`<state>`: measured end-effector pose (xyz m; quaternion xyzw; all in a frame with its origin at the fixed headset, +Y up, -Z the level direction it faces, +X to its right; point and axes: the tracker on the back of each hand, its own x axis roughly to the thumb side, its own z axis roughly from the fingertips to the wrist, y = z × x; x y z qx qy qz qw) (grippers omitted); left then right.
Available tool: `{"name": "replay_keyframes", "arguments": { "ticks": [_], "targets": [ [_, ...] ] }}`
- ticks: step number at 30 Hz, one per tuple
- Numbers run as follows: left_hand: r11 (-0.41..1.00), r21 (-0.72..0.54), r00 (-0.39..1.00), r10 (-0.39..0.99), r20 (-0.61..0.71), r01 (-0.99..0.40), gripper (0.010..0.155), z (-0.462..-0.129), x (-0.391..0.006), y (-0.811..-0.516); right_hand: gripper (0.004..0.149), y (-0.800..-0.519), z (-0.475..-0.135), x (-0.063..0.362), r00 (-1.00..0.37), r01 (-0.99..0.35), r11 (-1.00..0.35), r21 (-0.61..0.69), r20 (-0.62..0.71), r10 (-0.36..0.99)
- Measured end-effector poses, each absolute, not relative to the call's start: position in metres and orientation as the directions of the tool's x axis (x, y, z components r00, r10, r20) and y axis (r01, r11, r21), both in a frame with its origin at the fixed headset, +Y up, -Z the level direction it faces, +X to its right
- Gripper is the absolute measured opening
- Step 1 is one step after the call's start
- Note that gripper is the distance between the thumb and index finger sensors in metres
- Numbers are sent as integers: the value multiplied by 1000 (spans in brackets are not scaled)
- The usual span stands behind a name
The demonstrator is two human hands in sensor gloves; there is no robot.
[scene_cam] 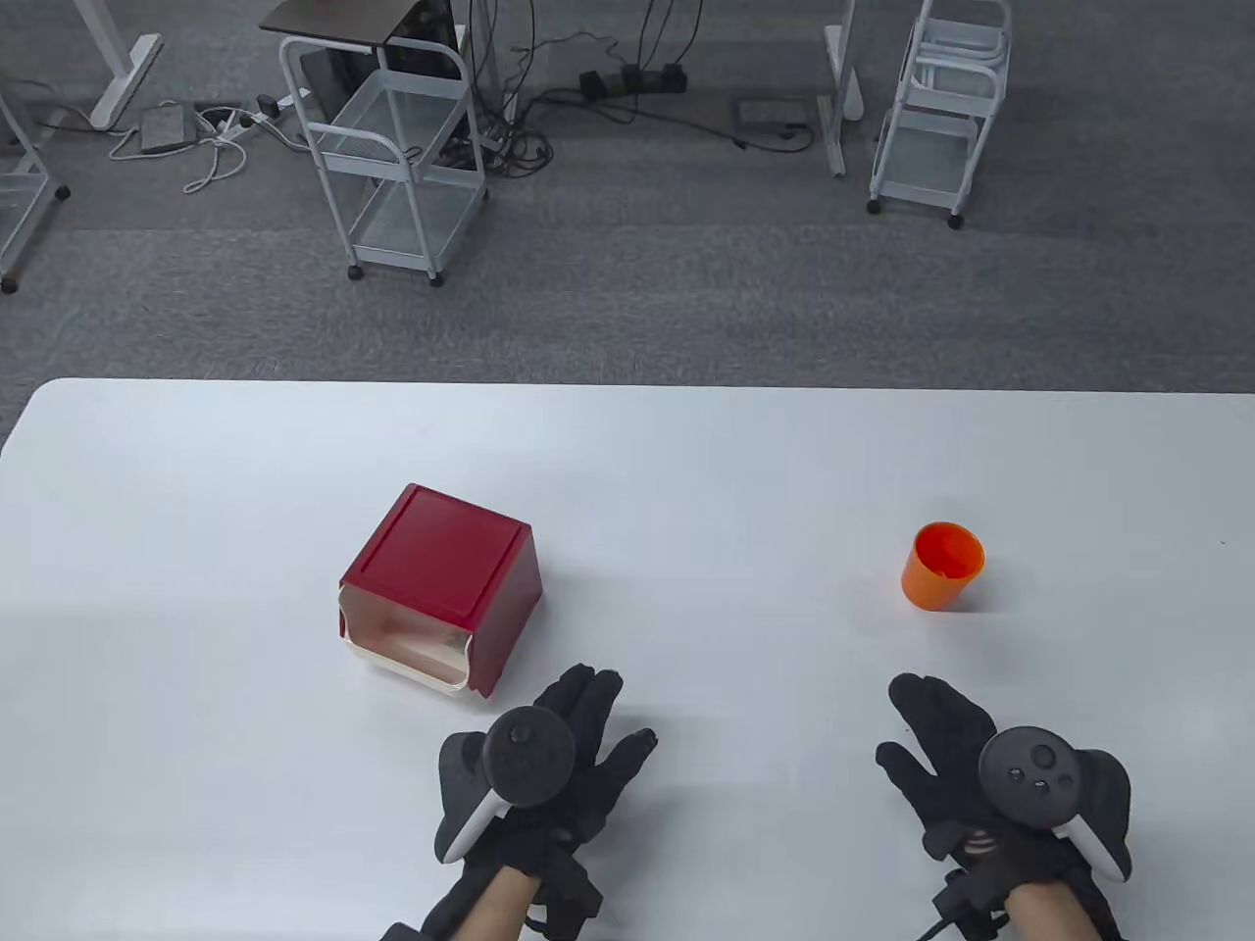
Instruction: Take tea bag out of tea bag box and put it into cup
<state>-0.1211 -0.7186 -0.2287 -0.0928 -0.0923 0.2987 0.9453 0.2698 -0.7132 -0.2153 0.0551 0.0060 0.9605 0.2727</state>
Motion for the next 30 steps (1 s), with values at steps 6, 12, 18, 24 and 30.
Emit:
{"name": "replay_keyframes", "arguments": {
  "ticks": [6, 12, 18, 24, 30],
  "targets": [
    [804, -237, 808, 579, 107, -545, 77, -230, -122, -720, 69, -712, -216, 269, -842, -527, -849, 41, 109, 528],
    [808, -235, 811, 575, 111, -541, 77, -230, -123, -720, 69, -710, -214, 270, -842, -528, -849, 25, 114, 527],
    [819, -250, 822, 556, 124, -516, 76, -230, -123, -718, 69, -710, -214, 270, -842, -528, -849, 21, 113, 527],
    [921, -156, 911, 380, 160, -356, 74, -230, -131, -702, 69, -709, -213, 272, -847, -522, -853, 12, 112, 520],
    [994, -47, 985, 105, 138, -100, 70, -228, -152, -682, 69, -709, -214, 274, -844, -527, -850, 13, 106, 525]
  ]
}}
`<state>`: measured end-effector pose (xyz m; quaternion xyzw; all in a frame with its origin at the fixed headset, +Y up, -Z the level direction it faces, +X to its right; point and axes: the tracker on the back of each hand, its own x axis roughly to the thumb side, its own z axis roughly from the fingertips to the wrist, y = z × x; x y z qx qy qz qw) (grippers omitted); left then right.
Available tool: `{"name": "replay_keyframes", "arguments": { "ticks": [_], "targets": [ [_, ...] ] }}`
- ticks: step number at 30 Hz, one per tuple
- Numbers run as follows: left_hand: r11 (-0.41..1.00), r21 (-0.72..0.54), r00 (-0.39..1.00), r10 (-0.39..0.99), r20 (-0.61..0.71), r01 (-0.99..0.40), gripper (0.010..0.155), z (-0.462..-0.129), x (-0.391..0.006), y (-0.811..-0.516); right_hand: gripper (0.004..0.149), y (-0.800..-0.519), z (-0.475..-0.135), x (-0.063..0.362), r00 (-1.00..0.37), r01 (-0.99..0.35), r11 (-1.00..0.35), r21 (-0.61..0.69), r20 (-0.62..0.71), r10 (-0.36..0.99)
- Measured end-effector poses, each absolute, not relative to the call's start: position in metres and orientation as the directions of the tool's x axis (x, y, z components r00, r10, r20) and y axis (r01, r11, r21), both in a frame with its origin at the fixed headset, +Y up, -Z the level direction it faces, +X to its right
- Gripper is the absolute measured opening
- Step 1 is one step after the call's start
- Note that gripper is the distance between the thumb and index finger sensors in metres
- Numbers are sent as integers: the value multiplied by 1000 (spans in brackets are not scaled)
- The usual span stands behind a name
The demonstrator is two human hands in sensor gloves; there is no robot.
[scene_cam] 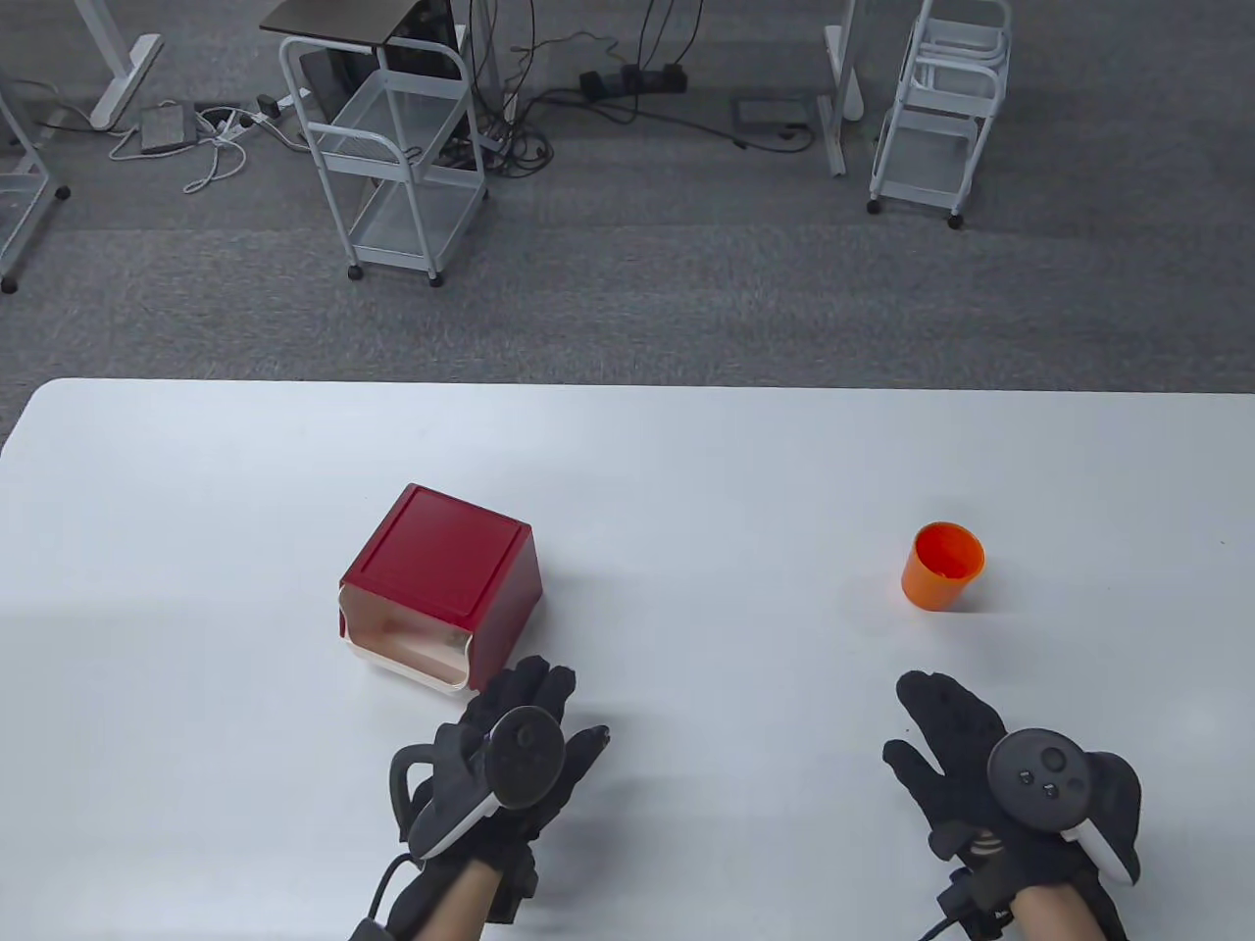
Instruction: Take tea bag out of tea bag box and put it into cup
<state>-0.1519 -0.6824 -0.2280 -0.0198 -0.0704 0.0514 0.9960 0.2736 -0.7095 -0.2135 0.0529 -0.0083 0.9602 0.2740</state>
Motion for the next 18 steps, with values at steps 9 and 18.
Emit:
{"name": "replay_keyframes", "arguments": {
  "ticks": [9, 18],
  "targets": [
    [998, -14, 998, -59, -13, 59, 63, -234, -206, -666, 68, -709, -213, 275, -842, -531, -847, 8, 102, 529],
    [960, -136, 961, -259, -100, 244, 63, -264, -214, -687, 68, -709, -213, 276, -845, -528, -849, 11, 95, 527]
  ]
}}
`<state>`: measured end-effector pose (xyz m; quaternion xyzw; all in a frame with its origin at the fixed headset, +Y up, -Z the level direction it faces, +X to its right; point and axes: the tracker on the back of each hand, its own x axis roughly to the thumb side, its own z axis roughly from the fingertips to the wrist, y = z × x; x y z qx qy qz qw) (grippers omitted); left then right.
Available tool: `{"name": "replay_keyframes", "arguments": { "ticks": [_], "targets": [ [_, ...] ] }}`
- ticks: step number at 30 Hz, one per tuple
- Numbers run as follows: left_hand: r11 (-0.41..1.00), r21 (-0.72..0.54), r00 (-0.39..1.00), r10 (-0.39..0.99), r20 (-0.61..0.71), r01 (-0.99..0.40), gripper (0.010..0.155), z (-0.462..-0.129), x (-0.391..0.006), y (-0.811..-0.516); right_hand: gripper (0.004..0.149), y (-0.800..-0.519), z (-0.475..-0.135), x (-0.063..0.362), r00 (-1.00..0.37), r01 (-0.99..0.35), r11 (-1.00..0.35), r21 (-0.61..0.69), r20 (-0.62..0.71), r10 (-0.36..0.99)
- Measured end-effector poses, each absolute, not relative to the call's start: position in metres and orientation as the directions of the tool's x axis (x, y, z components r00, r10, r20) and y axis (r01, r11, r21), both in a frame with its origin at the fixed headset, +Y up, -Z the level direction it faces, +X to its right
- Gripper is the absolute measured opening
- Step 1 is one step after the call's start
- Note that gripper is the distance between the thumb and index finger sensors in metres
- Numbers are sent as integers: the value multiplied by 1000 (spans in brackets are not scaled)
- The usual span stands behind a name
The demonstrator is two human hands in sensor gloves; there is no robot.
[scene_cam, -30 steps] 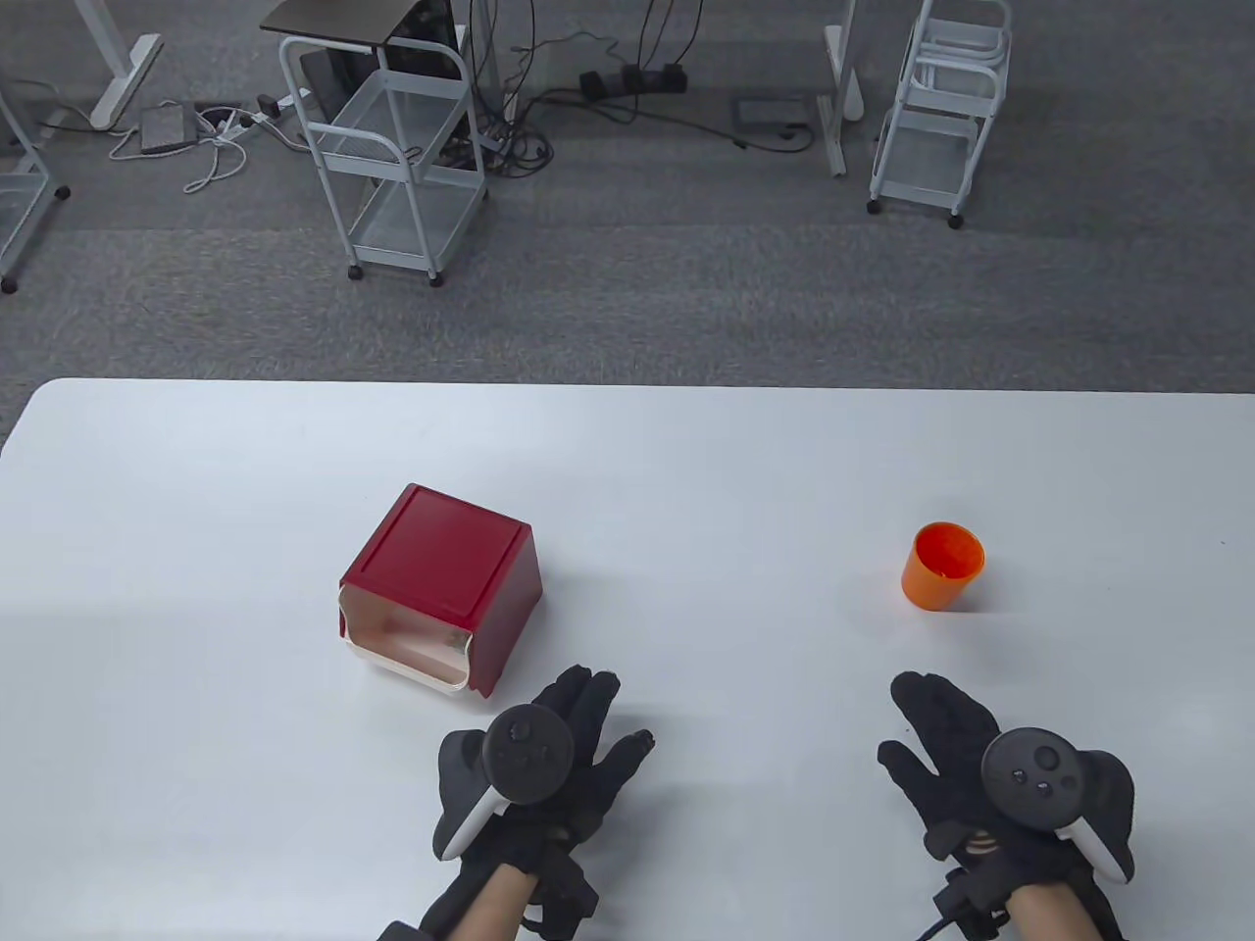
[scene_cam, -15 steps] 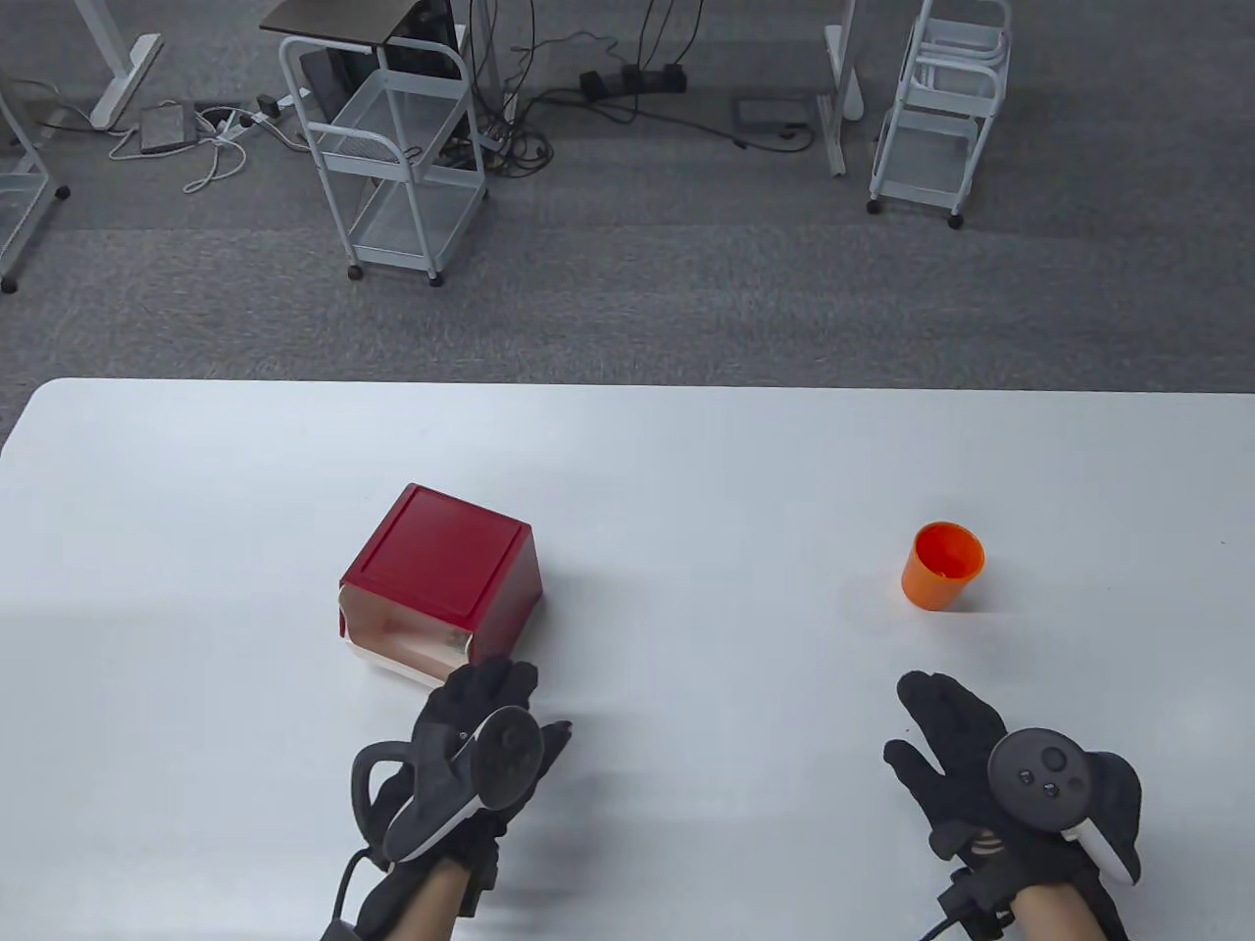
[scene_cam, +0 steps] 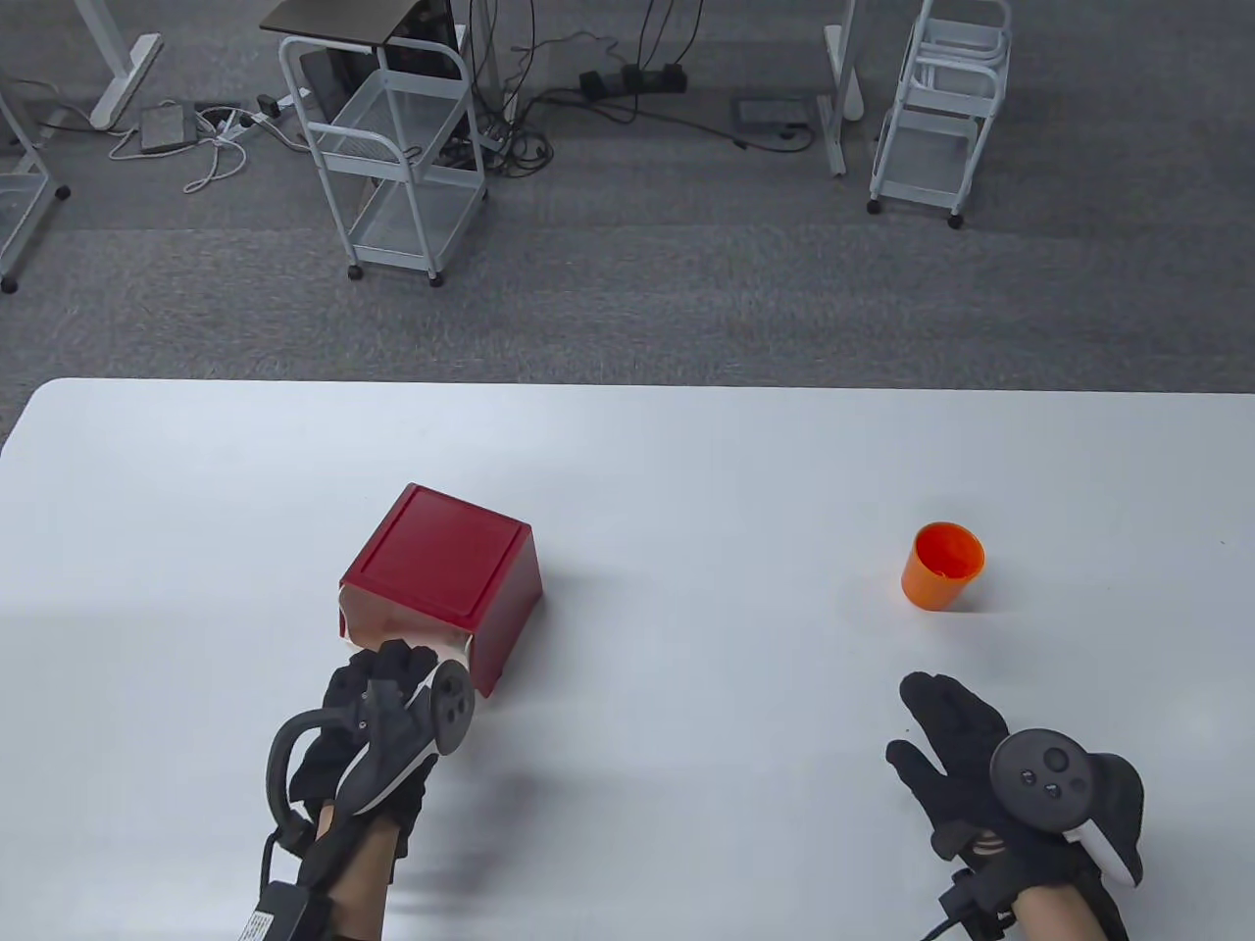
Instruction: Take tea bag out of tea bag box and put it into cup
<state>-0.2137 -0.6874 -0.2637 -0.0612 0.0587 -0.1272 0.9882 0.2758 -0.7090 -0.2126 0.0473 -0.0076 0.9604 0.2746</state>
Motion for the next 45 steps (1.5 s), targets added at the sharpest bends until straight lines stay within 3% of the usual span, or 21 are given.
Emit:
{"name": "replay_keyframes", "arguments": {
  "ticks": [14, 24, 45],
  "targets": [
    [936, -184, 936, -326, -130, 301, 55, -293, -208, -719, 68, -709, -213, 277, -841, -535, -845, 9, 87, 534],
    [953, -86, 942, -302, -147, 292, 47, -293, -211, -722, 68, -709, -213, 278, -840, -538, -843, 10, 83, 537],
    [953, -55, 949, -301, -96, 297, 46, -281, -220, -724, 68, -711, -213, 278, -842, -535, -845, 18, 73, 535]
  ]
}}
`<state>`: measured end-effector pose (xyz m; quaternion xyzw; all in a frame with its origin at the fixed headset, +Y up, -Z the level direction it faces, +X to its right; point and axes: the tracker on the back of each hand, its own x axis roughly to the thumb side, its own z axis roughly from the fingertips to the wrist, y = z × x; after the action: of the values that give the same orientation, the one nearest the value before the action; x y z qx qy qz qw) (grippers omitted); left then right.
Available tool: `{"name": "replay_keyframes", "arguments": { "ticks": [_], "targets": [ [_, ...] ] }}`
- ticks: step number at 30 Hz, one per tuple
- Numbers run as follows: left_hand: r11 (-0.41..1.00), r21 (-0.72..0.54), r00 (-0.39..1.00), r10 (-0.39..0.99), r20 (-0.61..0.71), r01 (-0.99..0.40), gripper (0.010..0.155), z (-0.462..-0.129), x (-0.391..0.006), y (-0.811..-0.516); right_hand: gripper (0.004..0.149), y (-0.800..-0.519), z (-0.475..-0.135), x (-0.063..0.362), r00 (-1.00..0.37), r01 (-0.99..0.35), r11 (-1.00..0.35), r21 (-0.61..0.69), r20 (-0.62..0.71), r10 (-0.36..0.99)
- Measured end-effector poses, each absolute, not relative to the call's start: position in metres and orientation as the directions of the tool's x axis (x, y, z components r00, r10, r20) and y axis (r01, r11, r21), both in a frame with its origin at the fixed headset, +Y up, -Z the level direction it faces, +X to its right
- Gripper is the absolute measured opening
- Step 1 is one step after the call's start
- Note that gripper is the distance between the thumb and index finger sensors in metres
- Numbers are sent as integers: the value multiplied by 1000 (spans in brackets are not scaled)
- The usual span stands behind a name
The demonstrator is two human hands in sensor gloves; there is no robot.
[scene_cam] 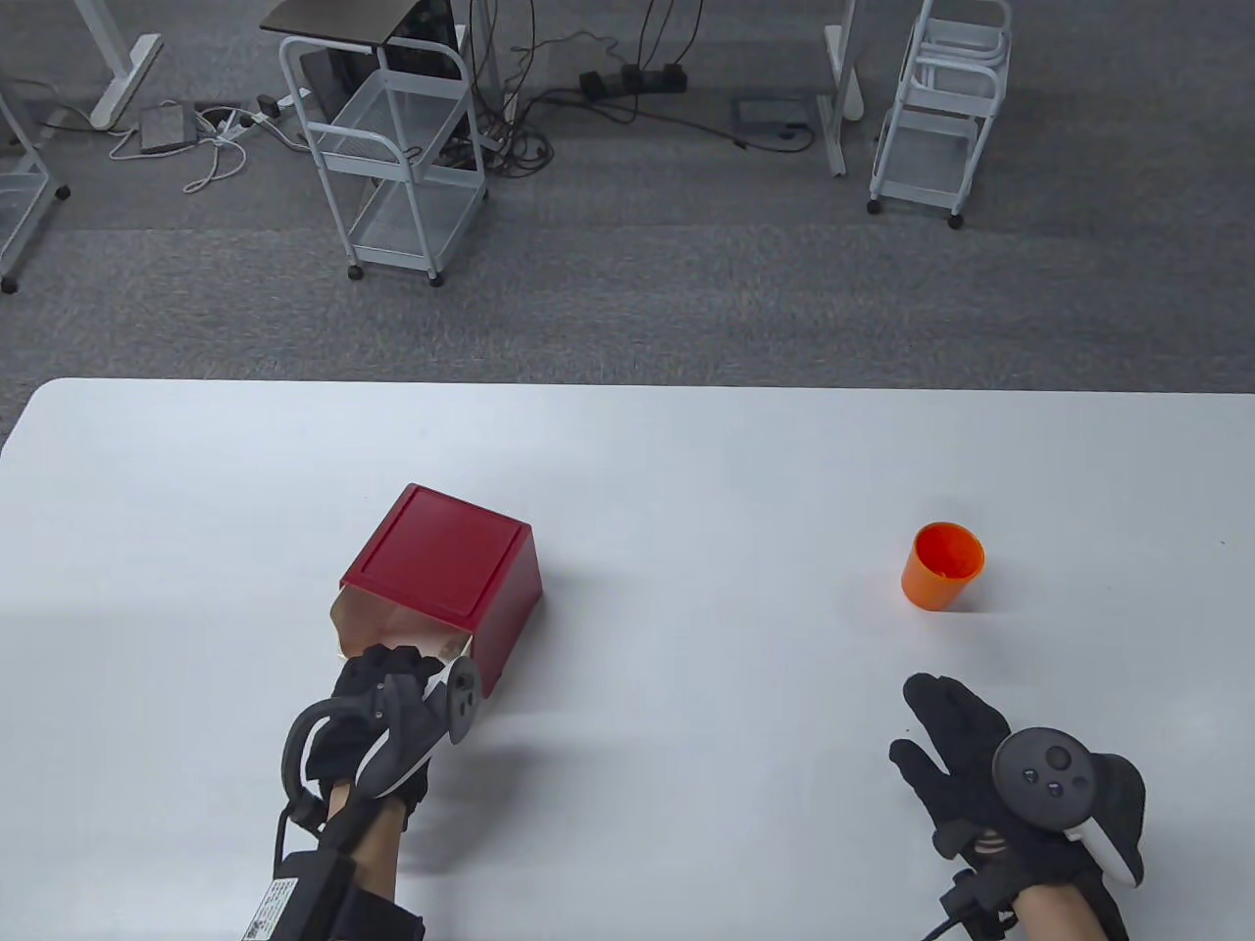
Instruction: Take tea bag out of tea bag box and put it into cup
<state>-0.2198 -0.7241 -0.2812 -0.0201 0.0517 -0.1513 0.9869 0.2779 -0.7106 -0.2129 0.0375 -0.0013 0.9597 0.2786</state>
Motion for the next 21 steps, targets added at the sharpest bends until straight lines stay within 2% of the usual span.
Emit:
{"name": "replay_keyframes", "arguments": {
  "ticks": [21],
  "targets": [
    [953, -46, 952, -301, -53, 299, 46, -266, -227, -724, 68, -712, -213, 277, -845, -530, -848, 28, 74, 530]
  ]
}}
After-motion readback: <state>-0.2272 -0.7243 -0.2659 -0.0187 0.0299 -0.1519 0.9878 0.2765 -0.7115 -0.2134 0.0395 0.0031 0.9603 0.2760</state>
